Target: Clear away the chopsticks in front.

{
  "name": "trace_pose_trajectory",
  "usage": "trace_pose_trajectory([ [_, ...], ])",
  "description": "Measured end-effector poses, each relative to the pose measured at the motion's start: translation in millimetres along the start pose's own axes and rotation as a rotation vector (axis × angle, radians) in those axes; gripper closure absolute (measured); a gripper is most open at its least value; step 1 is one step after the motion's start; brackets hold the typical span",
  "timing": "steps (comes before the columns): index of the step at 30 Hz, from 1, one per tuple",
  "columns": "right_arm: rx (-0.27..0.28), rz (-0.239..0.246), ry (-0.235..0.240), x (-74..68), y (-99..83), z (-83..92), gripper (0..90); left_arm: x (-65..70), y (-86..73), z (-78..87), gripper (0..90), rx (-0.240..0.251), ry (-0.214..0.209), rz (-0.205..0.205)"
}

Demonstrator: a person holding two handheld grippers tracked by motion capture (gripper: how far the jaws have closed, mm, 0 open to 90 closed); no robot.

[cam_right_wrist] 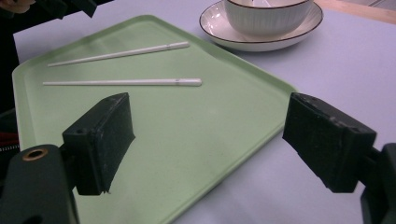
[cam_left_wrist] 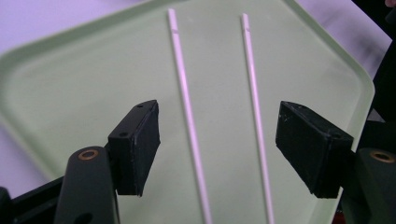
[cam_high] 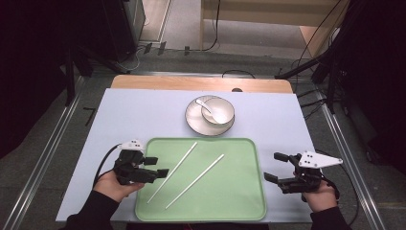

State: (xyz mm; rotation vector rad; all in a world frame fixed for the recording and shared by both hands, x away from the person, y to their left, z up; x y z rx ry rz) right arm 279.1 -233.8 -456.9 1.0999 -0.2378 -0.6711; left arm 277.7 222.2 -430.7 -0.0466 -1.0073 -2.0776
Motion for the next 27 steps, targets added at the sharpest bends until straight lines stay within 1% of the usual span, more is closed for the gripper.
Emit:
trace_pose_trajectory([
  [1, 0.000, 0.001, 0.000, 0.0, 0.0, 0.0, 16.8, -3.0, -1.3, 3.6, 29.3, 0.001, 0.006, -0.008],
  [3, 0.001, -0.001, 0.002, -0.2, 0.1, 0.1, 16.8, -8.3, -3.8, 10.1, 29.0, 0.009, 0.031, -0.012],
  [5, 0.002, -0.001, 0.005, -0.4, 0.2, 0.2, 16.8, -12.5, -5.7, 16.5, 28.5, 0.020, 0.051, -0.009],
  [6, 0.002, 0.000, 0.006, -0.5, 0.2, 0.4, 16.8, -14.0, -6.8, 19.5, 28.0, 0.030, 0.051, -0.003],
  [7, 0.002, -0.001, 0.006, -0.5, 0.3, 0.5, 16.8, -15.7, -7.9, 22.3, 27.7, 0.038, 0.060, -0.003],
  [8, 0.005, -0.002, 0.004, -0.3, 0.4, 0.9, 16.8, -20.0, -11.1, 28.2, 26.7, 0.041, 0.078, -0.011],
  [9, 0.006, -0.002, 0.003, -0.1, 0.5, 1.3, 16.8, -20.0, -11.1, 28.2, 26.8, 0.041, 0.078, -0.011],
  [12, 0.009, -0.001, 0.003, 0.2, 0.6, 1.8, 16.8, -27.9, -17.1, 35.7, 26.9, 0.054, 0.126, -0.022],
  [13, 0.012, 0.000, 0.003, 0.3, 0.8, 2.1, 16.8, -30.7, -19.8, 38.1, 26.8, 0.062, 0.131, -0.020],
  [15, 0.014, 0.000, 0.002, 0.6, 1.0, 2.6, 16.8, -37.5, -25.6, 43.6, 25.2, 0.075, 0.136, -0.044],
  [16, 0.013, -0.001, 0.003, 0.5, 1.0, 2.8, 16.8, -40.3, -28.3, 45.8, 25.3, 0.086, 0.145, -0.041],
  [17, 0.015, 0.000, 0.003, 0.4, 1.3, 2.9, 16.8, -45.7, -33.7, 50.9, 23.5, 0.092, 0.130, -0.048],
  [18, 0.015, 0.000, 0.003, 0.4, 1.3, 2.9, 16.8, -45.7, -33.7, 50.9, 22.8, 0.092, 0.130, -0.048],
  [20, 0.017, 0.004, 0.004, 0.4, 1.6, 3.1, 16.8, -49.7, -38.2, 54.7, 22.8, 0.117, 0.124, -0.064],
  [24, 0.028, 0.006, 0.005, 0.4, 2.8, 4.1, 16.8, -58.5, -43.5, 60.2, 23.1, 0.151, 0.153, -0.105],
  [27, 0.031, 0.003, 0.001, 0.4, 3.0, 5.0, 16.8, -64.5, -45.2, 65.5, 23.1, 0.181, 0.161, -0.112],
])
Point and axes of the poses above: each handheld gripper's, and its own axes: z roughly backward along the jaws, y roughly out of its top, x roughly to its right, the point moved 4 cm from there along -z, roughly forward along the jaws, and after that the axes turned 3 degrees about -y, right-handed, at the moved point
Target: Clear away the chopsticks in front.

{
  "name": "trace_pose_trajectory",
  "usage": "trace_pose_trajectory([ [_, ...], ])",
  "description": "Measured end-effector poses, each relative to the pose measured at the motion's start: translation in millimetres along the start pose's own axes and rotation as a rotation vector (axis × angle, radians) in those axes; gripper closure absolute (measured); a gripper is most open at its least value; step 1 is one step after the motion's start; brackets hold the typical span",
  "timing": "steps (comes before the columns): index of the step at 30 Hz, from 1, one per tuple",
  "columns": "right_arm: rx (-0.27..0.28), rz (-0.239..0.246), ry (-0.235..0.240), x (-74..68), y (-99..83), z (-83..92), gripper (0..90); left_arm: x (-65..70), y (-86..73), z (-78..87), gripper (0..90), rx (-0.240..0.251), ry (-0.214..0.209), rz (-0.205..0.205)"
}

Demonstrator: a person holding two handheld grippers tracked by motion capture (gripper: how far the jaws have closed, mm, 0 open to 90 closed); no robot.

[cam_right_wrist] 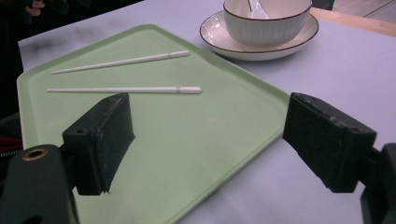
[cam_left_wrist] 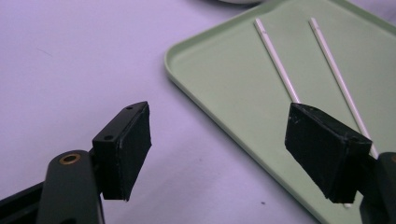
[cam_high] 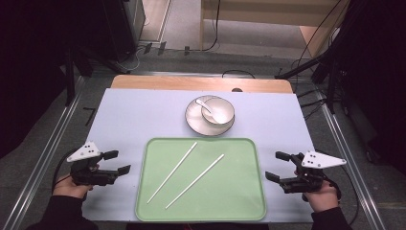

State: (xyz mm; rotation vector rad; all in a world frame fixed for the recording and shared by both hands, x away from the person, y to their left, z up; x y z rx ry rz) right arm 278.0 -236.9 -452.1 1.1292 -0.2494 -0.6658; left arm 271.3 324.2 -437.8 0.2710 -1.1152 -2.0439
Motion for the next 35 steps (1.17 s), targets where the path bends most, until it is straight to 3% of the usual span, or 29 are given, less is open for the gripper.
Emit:
trace_pose_trajectory([
  [4, -0.001, 0.001, 0.001, 0.0, 0.0, -0.1, 16.8, -5.5, -1.1, 3.6, 23.4, 0.024, 0.022, 0.009],
  [9, 0.006, 0.002, 0.003, -0.1, 0.4, 0.4, 16.8, -6.9, -1.4, 5.9, 23.4, 0.042, 0.012, 0.000],
  [35, 0.000, -0.001, 0.003, -0.9, 0.4, 0.0, 16.8, -6.2, -4.6, 1.5, 23.2, 0.003, -0.002, -0.009],
])
Point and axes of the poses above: each handheld gripper's, and its own axes: z roughly backward along the jaws, y roughly out of its top, x roughly to its right, the point moved 4 cm from there along -z, roughly forward along the jaws, and after that the axes turned 3 degrees about -y, right-handed, at the moved point
